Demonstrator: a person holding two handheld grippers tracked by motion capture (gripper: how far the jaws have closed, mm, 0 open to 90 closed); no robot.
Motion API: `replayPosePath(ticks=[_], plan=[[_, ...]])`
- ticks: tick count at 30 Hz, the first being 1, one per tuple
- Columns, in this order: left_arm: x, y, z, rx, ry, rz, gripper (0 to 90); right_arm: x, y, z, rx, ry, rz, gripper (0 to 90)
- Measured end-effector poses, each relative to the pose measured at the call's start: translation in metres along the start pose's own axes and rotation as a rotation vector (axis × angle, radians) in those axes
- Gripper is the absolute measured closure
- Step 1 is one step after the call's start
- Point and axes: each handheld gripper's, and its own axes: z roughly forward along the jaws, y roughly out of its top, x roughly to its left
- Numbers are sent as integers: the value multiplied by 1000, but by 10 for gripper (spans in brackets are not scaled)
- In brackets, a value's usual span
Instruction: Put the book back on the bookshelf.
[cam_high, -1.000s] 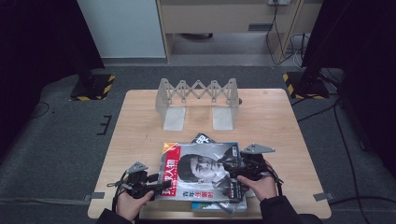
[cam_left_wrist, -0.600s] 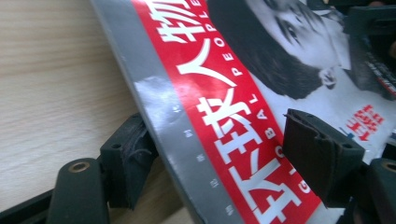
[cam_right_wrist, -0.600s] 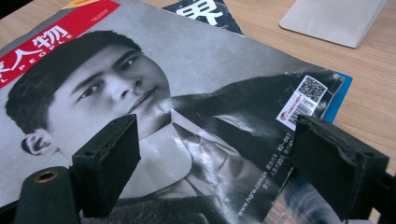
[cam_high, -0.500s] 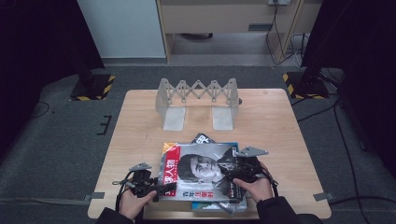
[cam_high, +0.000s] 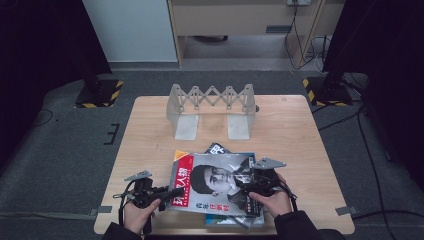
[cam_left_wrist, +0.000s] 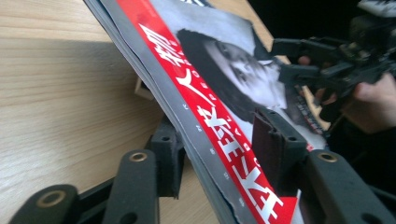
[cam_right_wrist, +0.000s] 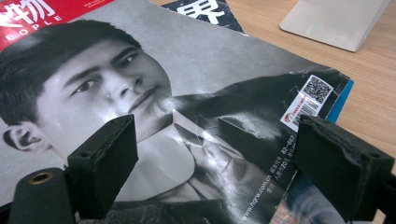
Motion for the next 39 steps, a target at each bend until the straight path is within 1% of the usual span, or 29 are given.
replayPosePath(ticks=[3,6,7,11,14,16,19,20,21,25,26,30,33,36,39], plan=[[2,2,6,18,-34,-27,568,-1,0,0,-5,4,-2,136],[4,4,11,45,-47,-50,585,-1,-1,0,-6,7,1,136],[3,5,13,53,-44,-54,596,-1,-1,0,-8,8,3,136],[1,8,15,75,-19,-51,661,-1,-1,0,-10,14,8,137],[-2,11,13,73,-5,-47,723,-2,0,0,-11,16,17,137],[-5,13,13,72,6,-39,748,-3,0,-1,-10,22,20,138],[-8,16,12,65,12,-46,777,-5,1,-2,-12,29,42,143],[-9,17,11,64,12,-48,785,-6,1,-2,-13,26,37,143],[-10,18,10,60,13,-52,792,-7,1,-3,-15,21,43,142],[-15,24,7,35,1,-59,819,-12,2,-8,-35,7,62,142],[-16,26,5,27,-4,-55,825,-15,3,-9,-41,3,64,142],[-22,33,-1,-12,-18,-43,846,-24,3,-16,-56,-27,80,142],[-24,38,-3,-27,-20,-45,852,-33,3,-21,-65,-48,91,141],[-23,41,-4,-34,-35,-64,855,-41,2,-25,-73,-71,101,140],[-24,45,-6,-53,-47,-74,856,-49,1,-30,-84,-95,113,140]])
